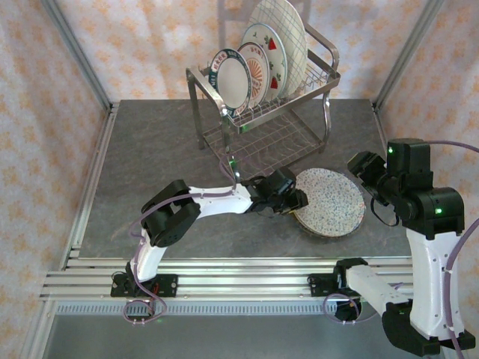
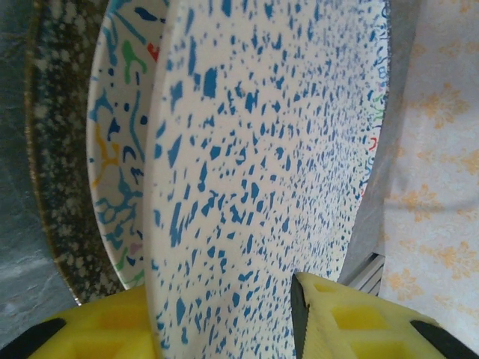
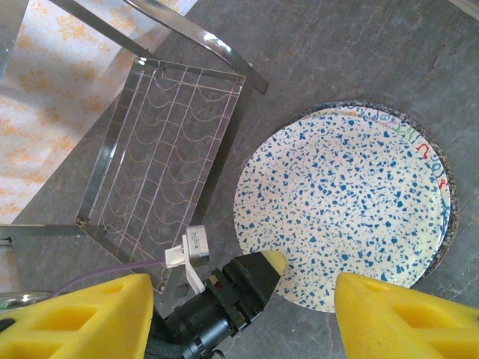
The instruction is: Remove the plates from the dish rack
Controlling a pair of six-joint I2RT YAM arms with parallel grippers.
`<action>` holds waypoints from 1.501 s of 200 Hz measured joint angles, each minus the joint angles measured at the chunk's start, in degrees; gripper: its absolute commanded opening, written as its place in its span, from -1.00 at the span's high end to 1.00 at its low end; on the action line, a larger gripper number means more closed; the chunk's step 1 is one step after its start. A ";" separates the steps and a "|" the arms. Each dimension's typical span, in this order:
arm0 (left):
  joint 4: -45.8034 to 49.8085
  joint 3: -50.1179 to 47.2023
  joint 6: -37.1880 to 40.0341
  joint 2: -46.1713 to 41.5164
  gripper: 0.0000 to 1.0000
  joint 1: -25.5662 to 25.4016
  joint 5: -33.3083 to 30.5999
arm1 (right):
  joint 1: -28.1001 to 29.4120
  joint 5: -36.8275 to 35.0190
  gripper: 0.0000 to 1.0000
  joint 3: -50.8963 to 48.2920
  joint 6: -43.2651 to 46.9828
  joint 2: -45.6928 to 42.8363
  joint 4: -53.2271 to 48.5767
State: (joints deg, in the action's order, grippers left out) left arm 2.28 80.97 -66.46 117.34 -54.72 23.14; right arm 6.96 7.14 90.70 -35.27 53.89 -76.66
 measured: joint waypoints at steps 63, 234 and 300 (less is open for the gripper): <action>6.49 2.73 2.14 1.49 0.16 0.02 -0.09 | 0.02 0.00 -0.30 0.00 0.00 0.00 0.04; 19.50 10.45 8.02 2.99 0.13 -0.04 -5.27 | 0.00 0.46 -0.30 0.04 0.85 0.46 1.25; 20.87 11.06 16.72 -7.82 0.13 -3.72 -14.82 | 0.02 5.33 -0.30 1.03 12.83 2.29 20.11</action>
State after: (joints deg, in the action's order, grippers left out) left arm 23.16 92.03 -49.74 109.51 -58.43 8.32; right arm 6.98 12.47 91.72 -22.44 56.18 -56.55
